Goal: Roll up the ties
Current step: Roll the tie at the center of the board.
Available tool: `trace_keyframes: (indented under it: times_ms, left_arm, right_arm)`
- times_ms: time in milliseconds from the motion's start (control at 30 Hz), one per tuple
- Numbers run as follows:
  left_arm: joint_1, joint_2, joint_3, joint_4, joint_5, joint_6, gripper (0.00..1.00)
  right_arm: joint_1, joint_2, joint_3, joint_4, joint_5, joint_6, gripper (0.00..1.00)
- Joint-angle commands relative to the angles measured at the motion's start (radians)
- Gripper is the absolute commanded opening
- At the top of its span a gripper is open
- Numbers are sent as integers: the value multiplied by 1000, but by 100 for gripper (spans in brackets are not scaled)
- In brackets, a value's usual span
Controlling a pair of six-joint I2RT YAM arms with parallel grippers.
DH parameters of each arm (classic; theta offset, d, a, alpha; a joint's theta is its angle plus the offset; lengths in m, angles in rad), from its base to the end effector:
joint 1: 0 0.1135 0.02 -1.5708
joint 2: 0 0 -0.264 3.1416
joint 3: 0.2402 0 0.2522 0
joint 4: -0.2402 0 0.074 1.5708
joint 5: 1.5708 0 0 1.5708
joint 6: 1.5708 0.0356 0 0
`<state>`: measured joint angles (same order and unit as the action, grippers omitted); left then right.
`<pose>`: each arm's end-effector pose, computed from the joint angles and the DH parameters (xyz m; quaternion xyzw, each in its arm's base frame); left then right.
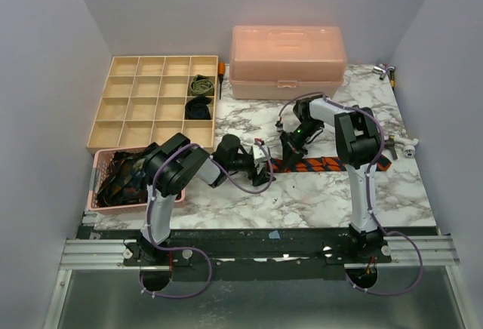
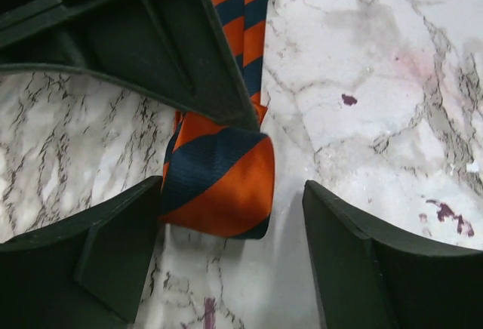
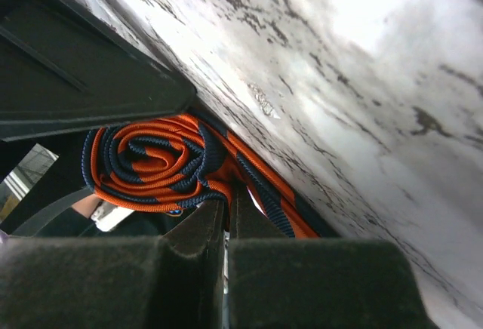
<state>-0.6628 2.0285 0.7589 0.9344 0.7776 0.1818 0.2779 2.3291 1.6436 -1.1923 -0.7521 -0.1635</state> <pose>0.2688 -0.2415 0.1015 0.5095 0.5980 -0.4278 0.4470 0.3770 0.1328 0.1012 0.1464 -0.9092 -0.3542 0.1627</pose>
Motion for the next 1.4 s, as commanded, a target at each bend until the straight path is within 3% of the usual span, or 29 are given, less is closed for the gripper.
trace_keyframes:
  times_ms: [0,333,433,533,767,867,1133,1367]
  left_arm:
    - [-33,72,34,171,29,-38,71]
    - [-67,142,74,160,-17,44,56]
    - [-80,129,71,128,-40,82,70]
    - [-80,129,68,132,-37,86,72]
    - [-72,121,88,33,-21,128,41]
    - [-69,84,82,-49,-36,140,32]
    - [-63,7,191,-581,-122,158,13]
    - [-64,38,314,-892,-170,180,4]
  right_arm:
    - [-5,180,6,90,337,-4,0]
    - [-2,197,2,65,311,-26,0]
    - [0,200,4,64,300,-28,0]
    - [1,206,8,63,300,-32,0]
    - [1,194,-12,64,279,-45,0]
    - [5,179,-10,63,241,-51,2]
    - [-37,27,16,60,78,-82,39]
    - [-92,-109,-29,44,-24,-147,47]
